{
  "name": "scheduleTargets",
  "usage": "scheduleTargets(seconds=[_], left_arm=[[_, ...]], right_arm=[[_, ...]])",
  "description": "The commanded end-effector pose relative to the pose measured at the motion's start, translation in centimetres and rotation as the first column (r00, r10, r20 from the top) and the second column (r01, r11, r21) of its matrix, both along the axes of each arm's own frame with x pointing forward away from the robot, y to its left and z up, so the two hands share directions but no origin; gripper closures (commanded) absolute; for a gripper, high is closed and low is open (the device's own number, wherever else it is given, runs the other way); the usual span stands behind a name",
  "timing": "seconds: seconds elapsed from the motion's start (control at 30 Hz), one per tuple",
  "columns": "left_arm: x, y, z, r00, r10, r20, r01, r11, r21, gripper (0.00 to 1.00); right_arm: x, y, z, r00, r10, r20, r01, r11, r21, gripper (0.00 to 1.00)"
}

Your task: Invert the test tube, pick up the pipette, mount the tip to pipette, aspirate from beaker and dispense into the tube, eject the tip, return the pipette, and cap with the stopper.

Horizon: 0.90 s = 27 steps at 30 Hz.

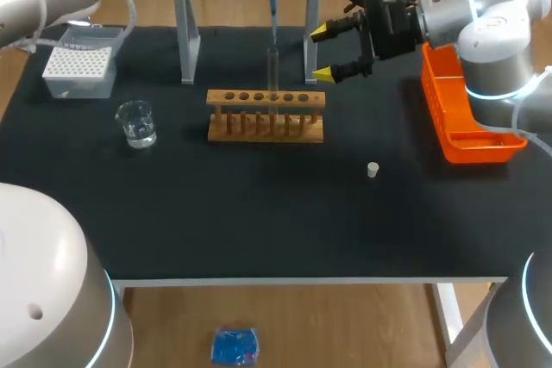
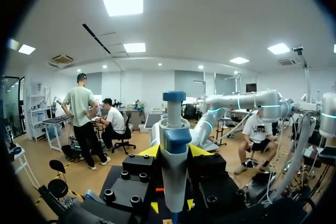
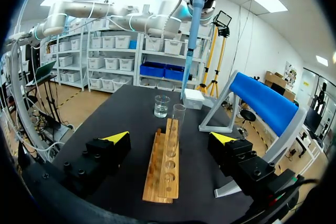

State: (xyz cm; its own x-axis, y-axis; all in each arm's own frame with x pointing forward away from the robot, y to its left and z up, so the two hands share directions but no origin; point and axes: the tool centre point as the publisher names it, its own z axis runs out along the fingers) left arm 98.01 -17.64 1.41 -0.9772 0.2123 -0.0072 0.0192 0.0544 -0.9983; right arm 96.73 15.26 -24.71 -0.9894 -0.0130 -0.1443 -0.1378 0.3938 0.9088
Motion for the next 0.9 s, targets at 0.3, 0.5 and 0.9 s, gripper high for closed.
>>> scheduleTargets(seconds=[0.3, 0.5, 0.9], left_arm=[[-0.3, 0.2, -0.6, 1.0, 0.009, 0.001, -0.009, 1.0, -0.018, 1.0], [-0.2, -0.1, -1.1, 1.0, 0.004, -0.002, -0.004, 1.0, -0.027, 1.0], [-0.1, -0.1, -1.8, 1.0, 0.001, -0.017, -0.002, 0.999, -0.036, 1.0]], right_arm=[[0.0, 0.0, 0.0, 1.0, 0.001, 0.0, -0.001, 1.0, 0.0, 0.0], [0.0, 0.0, 0.0, 1.0, 0.001, 0.0, -0.001, 1.0, 0.0, 0.0], [0.0, 0.0, 0.0, 1.0, 0.001, 0.0, -0.001, 1.0, 0.0, 0.0]])
